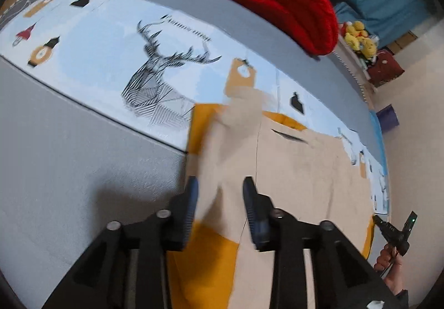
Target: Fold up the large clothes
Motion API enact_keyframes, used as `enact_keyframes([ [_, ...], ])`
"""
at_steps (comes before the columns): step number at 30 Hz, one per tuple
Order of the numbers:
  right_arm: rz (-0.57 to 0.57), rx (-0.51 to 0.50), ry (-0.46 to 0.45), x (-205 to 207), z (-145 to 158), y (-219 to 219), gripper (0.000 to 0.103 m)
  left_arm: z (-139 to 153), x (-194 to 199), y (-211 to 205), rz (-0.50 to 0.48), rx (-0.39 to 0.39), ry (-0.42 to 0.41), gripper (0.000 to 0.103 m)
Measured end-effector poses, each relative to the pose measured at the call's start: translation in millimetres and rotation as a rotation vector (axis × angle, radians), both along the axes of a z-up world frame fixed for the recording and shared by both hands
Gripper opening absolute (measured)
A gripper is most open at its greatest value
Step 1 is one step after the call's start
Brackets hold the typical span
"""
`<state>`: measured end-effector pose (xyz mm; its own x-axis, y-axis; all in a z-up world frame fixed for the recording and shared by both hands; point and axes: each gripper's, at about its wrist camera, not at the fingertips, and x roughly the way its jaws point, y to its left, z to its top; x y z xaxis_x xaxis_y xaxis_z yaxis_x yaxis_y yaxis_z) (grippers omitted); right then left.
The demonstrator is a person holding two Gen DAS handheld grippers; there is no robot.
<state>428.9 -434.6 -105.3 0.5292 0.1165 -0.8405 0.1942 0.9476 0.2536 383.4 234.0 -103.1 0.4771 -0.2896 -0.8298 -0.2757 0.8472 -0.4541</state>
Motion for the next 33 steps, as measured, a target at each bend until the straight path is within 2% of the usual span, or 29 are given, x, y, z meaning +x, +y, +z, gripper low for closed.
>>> enact_keyframes([
  [1,0.0,0.002,0.044,3.0,-8.4,-1.0,0.016,-2.8,-1.5,1.5,0.002,0.0,0.017,0.038],
  [3,0.007,0.015,0.127,3.5,-23.3,-4.1,0.03,-13.8,-3.6,6.5,0.002,-0.025,0.072,0.038],
  [6,0.023,0.014,0.167,0.1,-31.0,-7.2,0.032,-26.2,-5.2,5.0,-0.018,-0.025,0.124,0.038],
  [10,0.066,-0.008,0.171,-2.0,-31.3,-0.2,0.032,-31.7,-2.8,-6.3,-0.066,0.003,0.131,0.038],
  [11,0.079,-0.016,0.169,-3.0,-31.2,3.5,0.027,-32.5,-1.7,-8.6,-0.071,0.015,0.13,0.036],
  [12,0.086,-0.027,0.168,-3.1,-31.0,5.8,0.017,-33.3,-1.1,-9.9,-0.072,0.023,0.128,0.036],
  [14,0.098,-0.051,0.153,-4.7,-27.4,10.6,0.011,-35.8,0.6,-10.4,-0.065,0.033,0.13,0.031],
  [15,0.1,-0.058,0.142,-5.5,-25.1,11.9,0.008,-37.1,1.3,-10.0,-0.062,0.036,0.133,0.023],
  [16,0.1,-0.06,0.132,-5.2,-23.0,12.3,0.007,-38.9,2.1,-10.2,-0.065,0.026,0.134,0.009],
  [18,0.096,-0.063,0.107,-5.8,-17.3,13.2,0.005,-36.6,2.8,-11.7,-0.073,0.029,0.122,0.004],
  [20,0.081,-0.067,0.064,-6.2,-8.2,12.9,0.004,-18.6,2.5,-15.0,-0.07,0.078,0.051,0.002],
  [23,0.033,-0.051,-0.113,-12.7,28.6,13.3,0.003,19.4,-2.0,-15.2,-0.041,0.075,-0.125,0.002],
  [25,0.031,-0.097,-0.23,-17.9,53.8,23.3,0.003,31.2,-2.4,-20.0,-0.024,0.124,-0.178,0.002],
  [27,0.017,-0.135,-0.253,-15.2,57.5,29.8,0.003,23.9,2.5,-20.8,-0.001,0.151,-0.145,0.002],
  [28,0.007,-0.138,-0.234,-10.3,52.6,29.9,0.003,18.9,5.5,-20.1,0.006,0.148,-0.125,0.002],
  [33,-0.003,-0.175,-0.071,14.1,8.5,29.0,0.003,-23.1,22.1,-22.8,0.006,0.156,0.019,0.002],
])
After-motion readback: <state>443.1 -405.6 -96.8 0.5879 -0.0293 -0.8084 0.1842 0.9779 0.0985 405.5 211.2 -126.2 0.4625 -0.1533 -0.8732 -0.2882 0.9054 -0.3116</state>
